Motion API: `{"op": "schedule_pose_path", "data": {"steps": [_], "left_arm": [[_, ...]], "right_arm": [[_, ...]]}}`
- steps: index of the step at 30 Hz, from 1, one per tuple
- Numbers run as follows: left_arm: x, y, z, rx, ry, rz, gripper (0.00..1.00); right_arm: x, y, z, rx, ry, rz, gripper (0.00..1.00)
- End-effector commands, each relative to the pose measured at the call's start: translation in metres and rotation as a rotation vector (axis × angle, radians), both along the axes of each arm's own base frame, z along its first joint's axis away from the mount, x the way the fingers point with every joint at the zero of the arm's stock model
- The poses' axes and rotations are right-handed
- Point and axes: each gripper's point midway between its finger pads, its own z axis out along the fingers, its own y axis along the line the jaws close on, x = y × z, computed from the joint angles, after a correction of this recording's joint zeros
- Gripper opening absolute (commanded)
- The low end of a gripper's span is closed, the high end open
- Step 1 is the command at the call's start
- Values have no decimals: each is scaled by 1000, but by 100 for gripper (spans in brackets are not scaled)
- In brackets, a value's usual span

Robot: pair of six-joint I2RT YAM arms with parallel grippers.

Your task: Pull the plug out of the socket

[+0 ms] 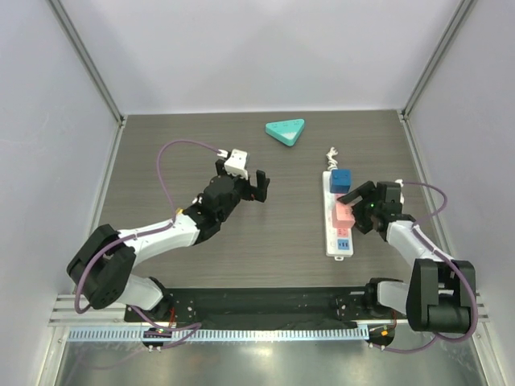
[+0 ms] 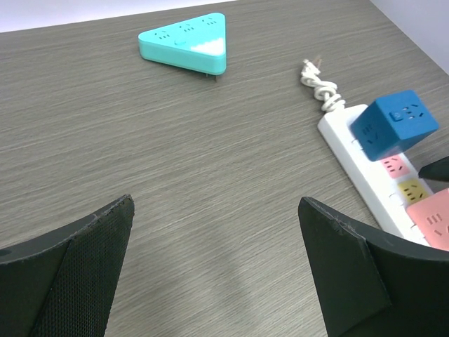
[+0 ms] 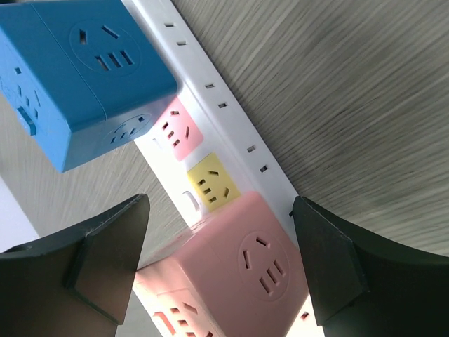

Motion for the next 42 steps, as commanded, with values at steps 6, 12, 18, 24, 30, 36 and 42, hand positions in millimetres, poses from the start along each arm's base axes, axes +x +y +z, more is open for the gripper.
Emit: {"op": "schedule_pose_path", "data": {"steps": [6, 12, 18, 24, 30, 36, 42], "left_arm": [[10, -14, 16, -11, -21, -30, 100], [10, -25, 13, -38, 14, -61, 98], [8, -43, 6, -74, 62, -115, 96], [7, -54, 1, -100, 94, -146, 95], [4, -66, -3, -137, 132, -175, 94], [5, -74, -4, -153, 148, -187, 93], [7, -74, -7, -145, 151, -180, 93]], "right_arm": [[17, 43, 30, 77, -105, 39, 90], [18, 34, 56, -31, -153, 90, 100], [-8, 10, 55, -65, -133, 82, 99], [-43, 22, 33, 11, -106, 140, 99], [-64, 42, 24, 85, -138, 222, 100], [-78, 57, 17, 97, -173, 297, 100], [-77, 75, 11, 113, -196, 366, 99]]}}
